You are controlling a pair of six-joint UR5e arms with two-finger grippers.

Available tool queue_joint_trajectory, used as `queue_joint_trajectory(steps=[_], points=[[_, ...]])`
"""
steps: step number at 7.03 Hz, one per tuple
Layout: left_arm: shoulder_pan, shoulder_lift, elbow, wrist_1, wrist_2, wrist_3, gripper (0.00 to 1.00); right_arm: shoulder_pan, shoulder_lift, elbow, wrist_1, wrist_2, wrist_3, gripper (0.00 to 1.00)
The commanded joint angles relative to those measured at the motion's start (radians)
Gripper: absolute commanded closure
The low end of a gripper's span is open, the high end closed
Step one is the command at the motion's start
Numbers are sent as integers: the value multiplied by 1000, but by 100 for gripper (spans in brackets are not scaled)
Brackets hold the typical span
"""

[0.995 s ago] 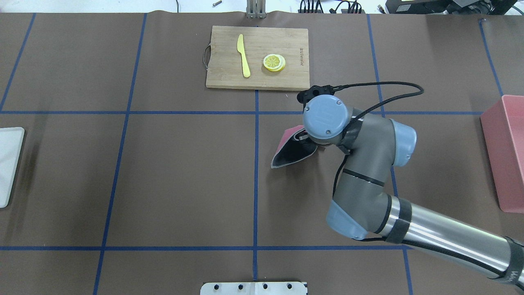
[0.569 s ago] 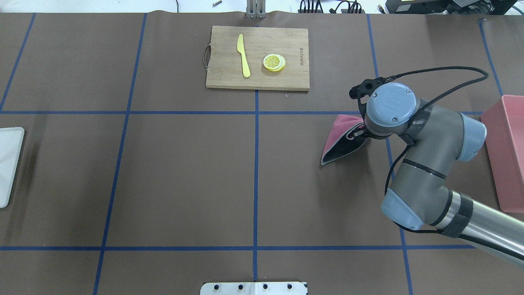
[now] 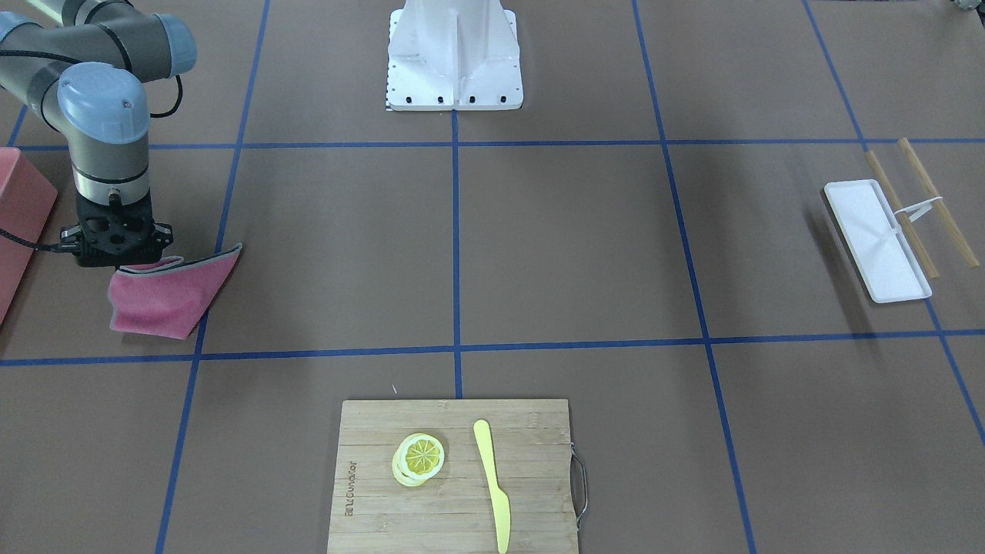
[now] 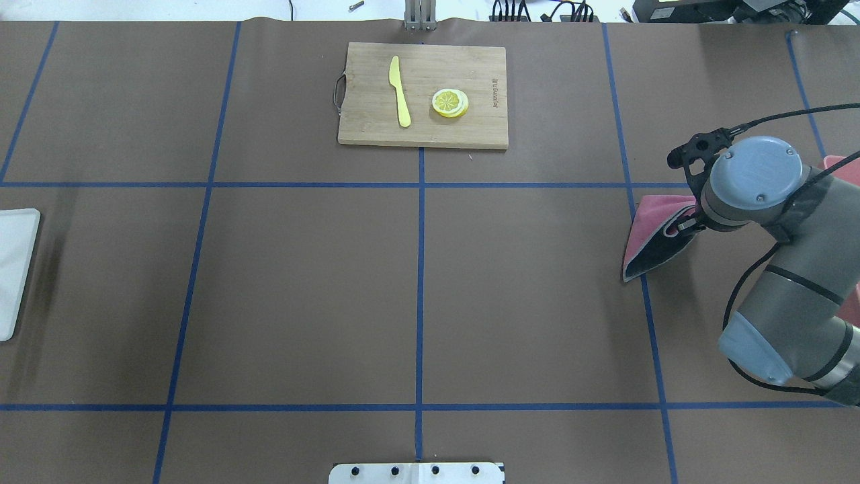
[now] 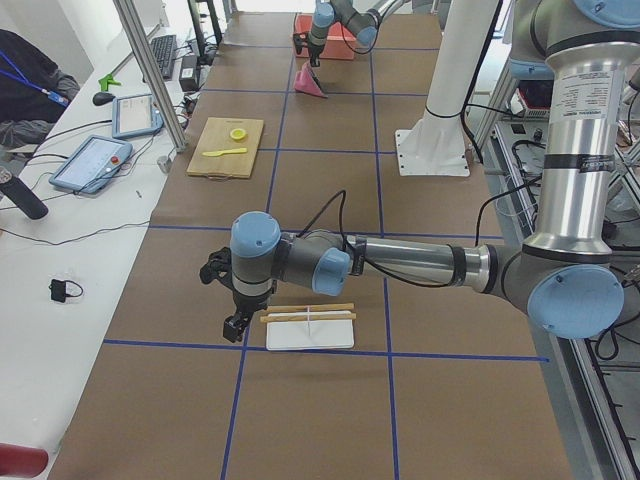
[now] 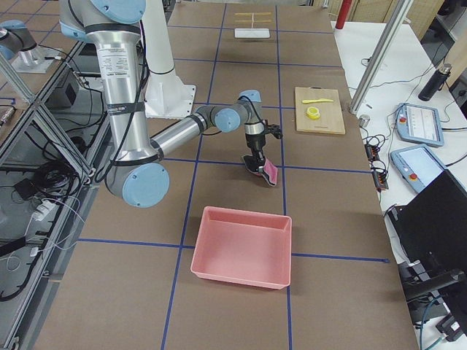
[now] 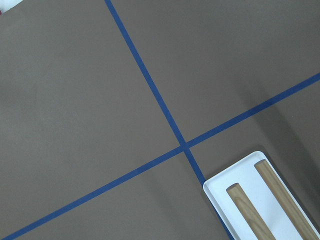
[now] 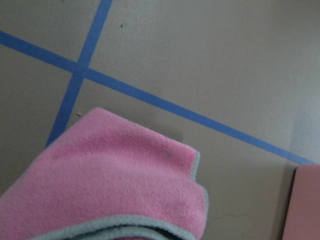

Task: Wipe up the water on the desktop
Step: 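Wipe the cloth back and forth with the right gripper near the cutting board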

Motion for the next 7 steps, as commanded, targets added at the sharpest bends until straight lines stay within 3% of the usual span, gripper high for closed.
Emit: queue_joint_trajectory(steps=[1, 3, 7], points=[[0, -2, 0, 0, 1, -1, 1, -25, 160, -97, -9, 2, 66, 100], [0, -2, 0, 0, 1, 0, 1, -95, 367, -243, -9, 2, 229, 100], [0, -2, 8, 0, 1, 0, 1, -262, 594, -308, -1, -15, 575, 100]])
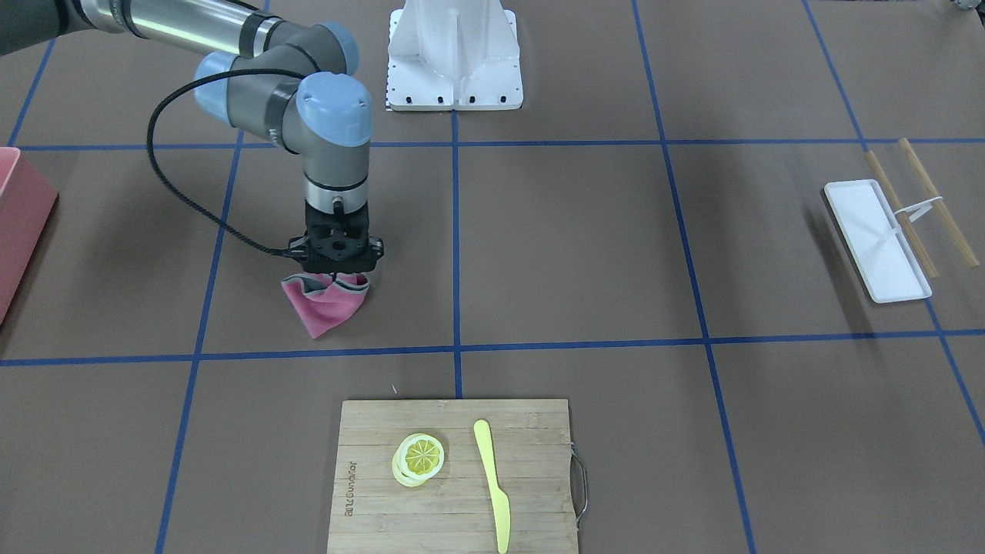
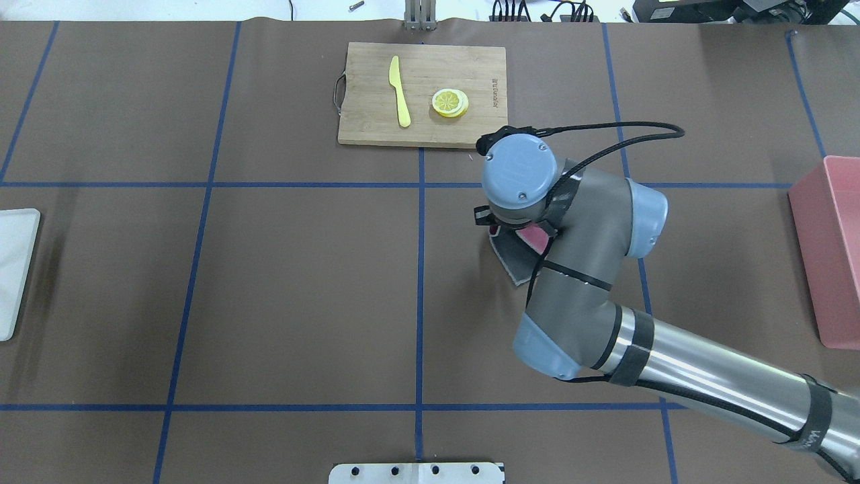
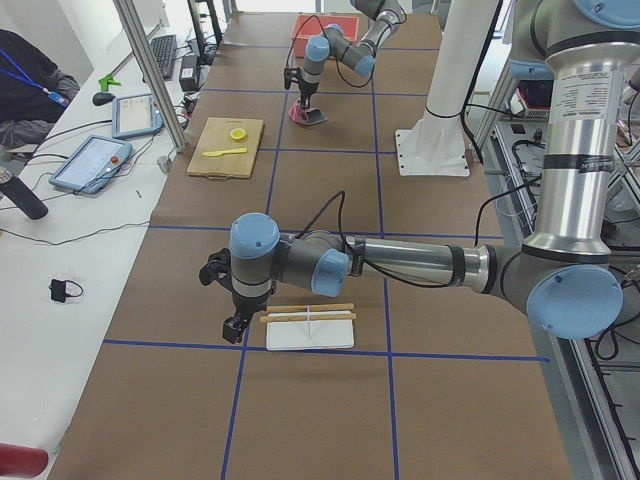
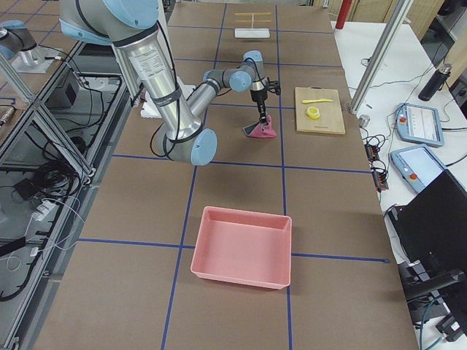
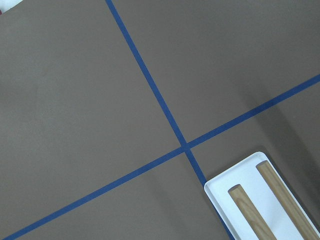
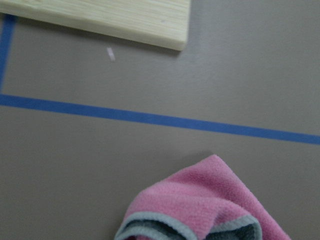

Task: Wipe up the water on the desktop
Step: 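Wipe the cloth back and forth with the right gripper near the cutting board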

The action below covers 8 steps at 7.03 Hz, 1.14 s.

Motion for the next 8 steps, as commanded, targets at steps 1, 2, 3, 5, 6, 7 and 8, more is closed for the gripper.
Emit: queue_joint_trajectory(steps=[1, 2, 3, 5, 6, 7, 8], points=[[0, 5, -1, -2, -1, 0, 1, -76, 169, -104, 6, -35, 204, 100], [0, 8, -1, -2, -1, 0, 1, -90, 244, -182, 9, -59, 280, 100], [0, 11, -1, -2, -1, 2, 1, -90, 266, -183, 9, -65, 319, 100], [0, 15, 10, 0, -1, -3, 1, -67, 242, -101, -3, -47, 266, 100], [0, 14, 51, 0, -3, -64, 1, -23, 175, -20, -5, 12, 219, 100], [-2, 18, 63, 2, -69, -124, 1, 38, 59, 107, -28, 66, 133, 100], [-8, 52, 51, 56, -152, -127, 1, 113, -34, 242, -128, 123, 14, 100]])
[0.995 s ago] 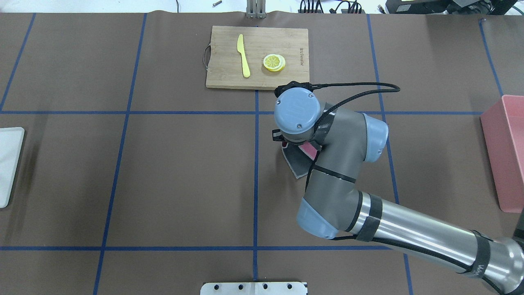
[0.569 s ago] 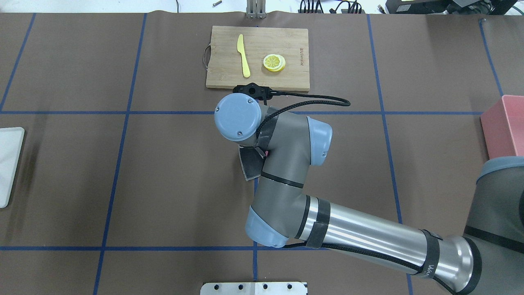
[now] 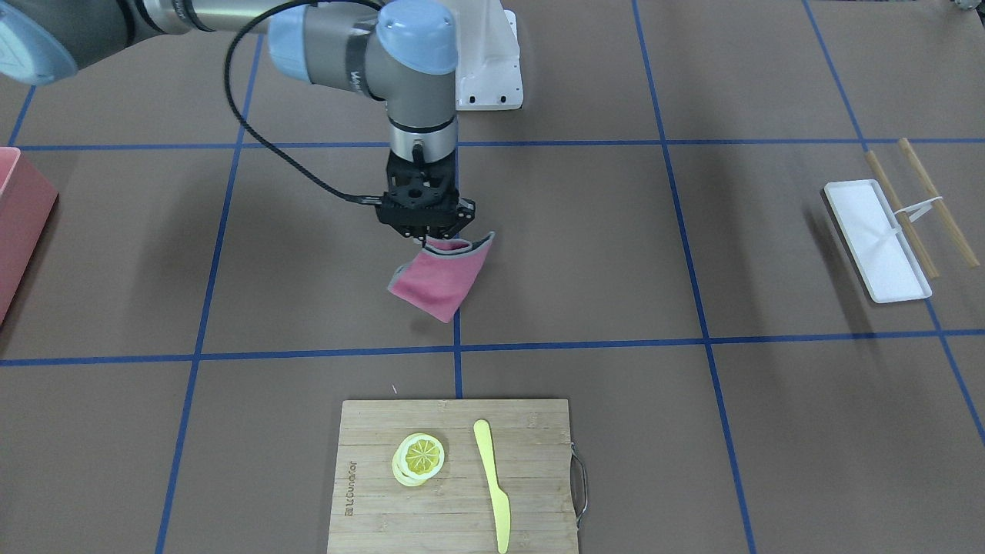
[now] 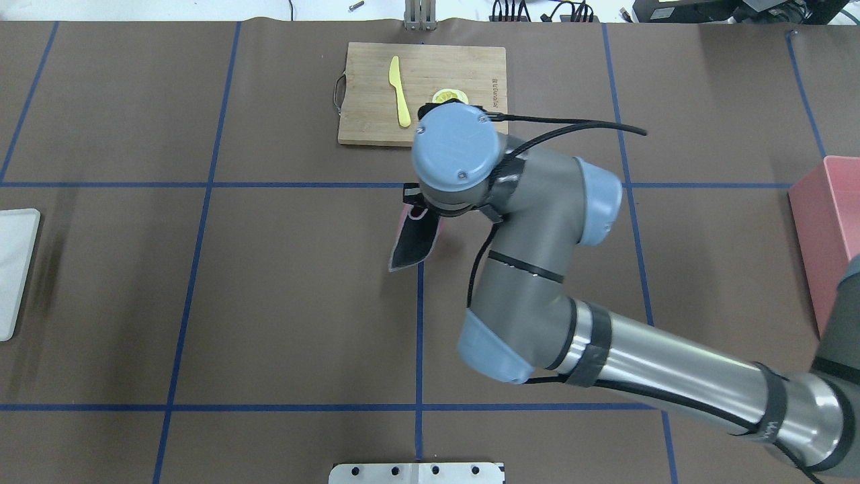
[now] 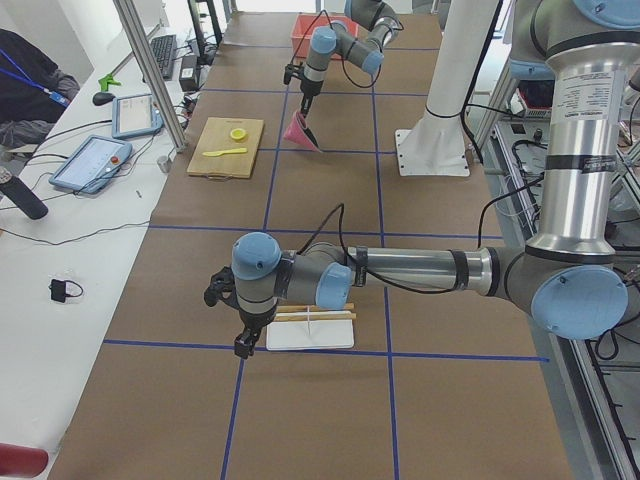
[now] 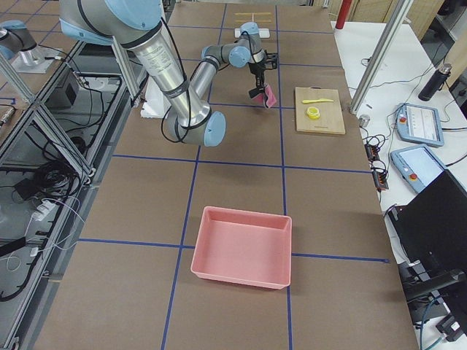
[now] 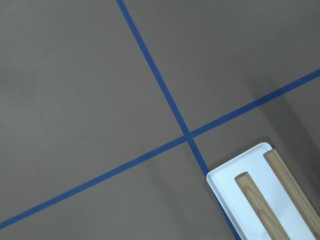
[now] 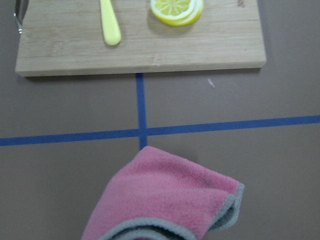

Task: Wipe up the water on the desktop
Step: 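Lift the pink cloth with the right gripper and carry it into the pink bin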

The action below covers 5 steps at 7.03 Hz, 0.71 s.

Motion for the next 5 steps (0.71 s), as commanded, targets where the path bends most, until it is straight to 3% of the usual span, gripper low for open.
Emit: queue_joint_trajectory(steps=[1, 3, 5], points=[[-16, 29, -22, 114, -151, -18, 1, 161, -177, 264, -168, 129, -241, 100], [-18, 50, -51, 168, -158, -18, 1, 283, -294, 376, -213, 214, -421, 100], [-19, 56, -56, 167, -150, -18, 1, 398, -490, 484, -212, 280, -633, 100]])
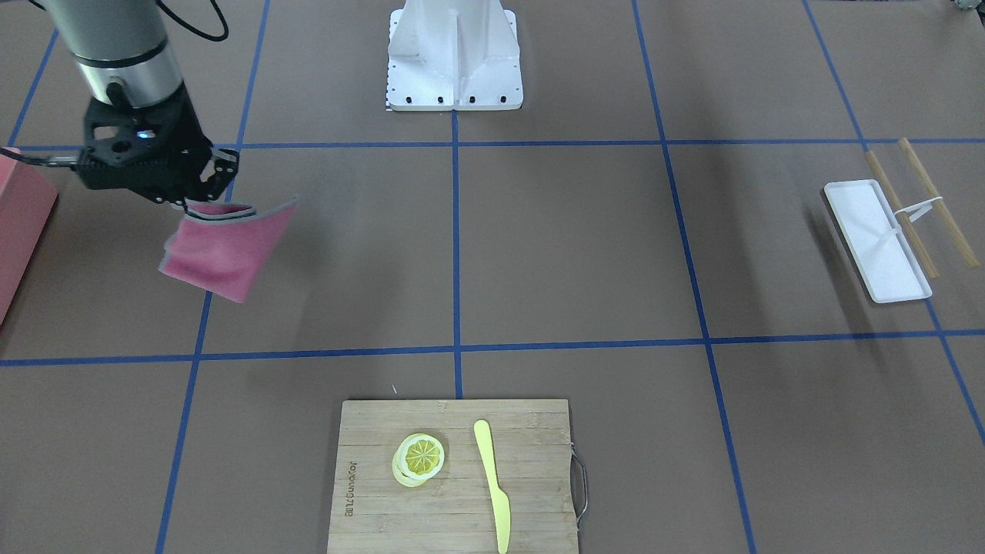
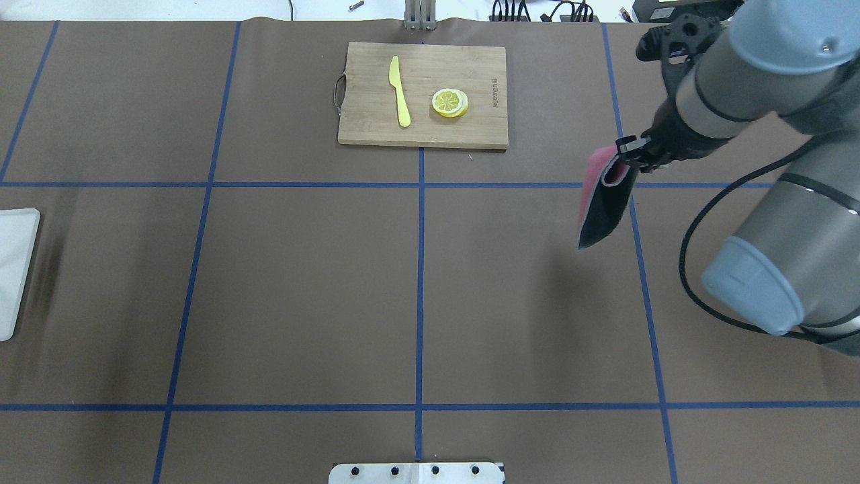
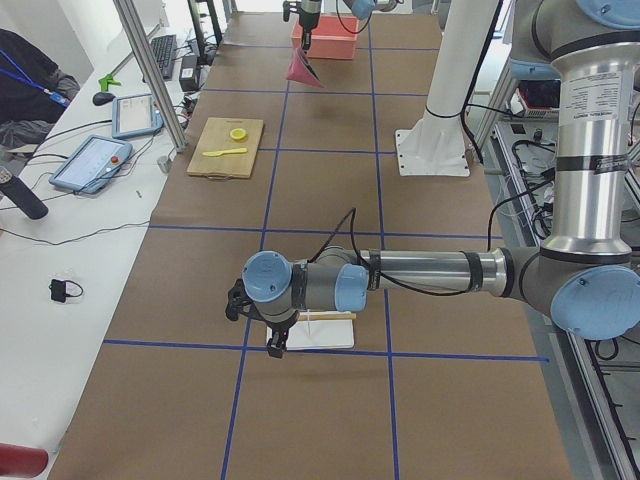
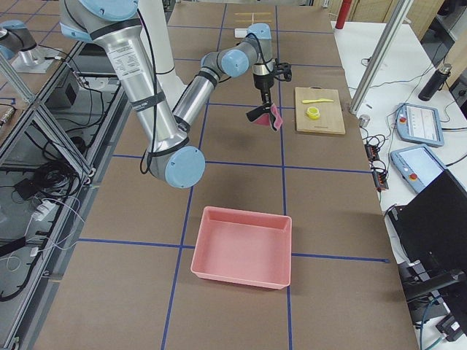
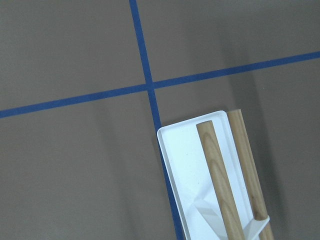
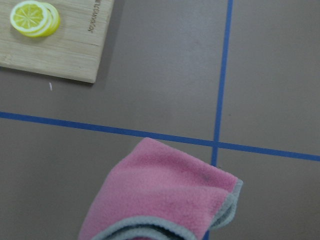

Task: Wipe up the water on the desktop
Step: 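Lift the pink cloth with the right gripper and carry it into the pink bin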

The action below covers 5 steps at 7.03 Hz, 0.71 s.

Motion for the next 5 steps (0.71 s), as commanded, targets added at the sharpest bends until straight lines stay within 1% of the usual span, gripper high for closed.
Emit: queue_joint_trajectory(steps=[1, 2, 3, 4, 5], points=[[-1, 5, -4, 0, 5, 0, 1, 140, -237, 123, 4, 61, -253, 100], [-2, 5, -4, 0, 5, 0, 1, 213, -346, 163, 11, 102, -381, 100], [-2, 5, -3, 0, 5, 0, 1, 285, -447, 188, 11, 123, -518, 100], [-2, 5, -3, -3, 6, 0, 1, 362, -533, 199, 19, 140, -659, 100], [-2, 5, -3, -3, 6, 0, 1, 451, -616, 190, 59, 190, -791, 100]])
